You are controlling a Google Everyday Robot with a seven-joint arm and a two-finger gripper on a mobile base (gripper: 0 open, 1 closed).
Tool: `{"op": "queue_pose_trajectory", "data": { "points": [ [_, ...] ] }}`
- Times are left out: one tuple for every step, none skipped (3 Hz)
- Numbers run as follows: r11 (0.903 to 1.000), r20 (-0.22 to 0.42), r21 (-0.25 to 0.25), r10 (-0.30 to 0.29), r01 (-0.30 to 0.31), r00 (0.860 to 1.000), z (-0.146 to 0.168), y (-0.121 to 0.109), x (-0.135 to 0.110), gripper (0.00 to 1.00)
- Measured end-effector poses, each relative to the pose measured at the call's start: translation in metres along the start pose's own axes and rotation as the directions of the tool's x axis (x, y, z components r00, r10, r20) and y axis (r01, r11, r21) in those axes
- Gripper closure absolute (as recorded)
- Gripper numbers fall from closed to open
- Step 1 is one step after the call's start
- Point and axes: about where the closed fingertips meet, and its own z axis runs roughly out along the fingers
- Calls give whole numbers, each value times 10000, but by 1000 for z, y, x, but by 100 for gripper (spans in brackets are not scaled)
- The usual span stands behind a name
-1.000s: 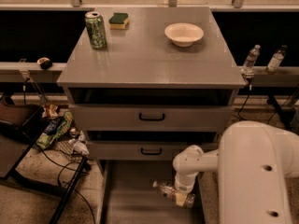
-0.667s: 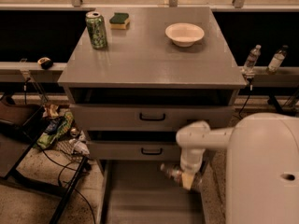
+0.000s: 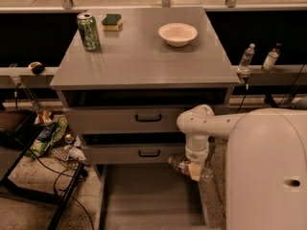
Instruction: Pick water bottle from bottom drawer and place on counter
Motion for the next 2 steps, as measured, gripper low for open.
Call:
{"op": "queue_pose_trajectory", "data": {
  "points": [
    [9984, -184, 475, 326, -317, 9993, -23, 29, 27, 100],
    [9901, -643, 1208, 794, -712, 9948, -64, 78, 62, 100]
  ]
}}
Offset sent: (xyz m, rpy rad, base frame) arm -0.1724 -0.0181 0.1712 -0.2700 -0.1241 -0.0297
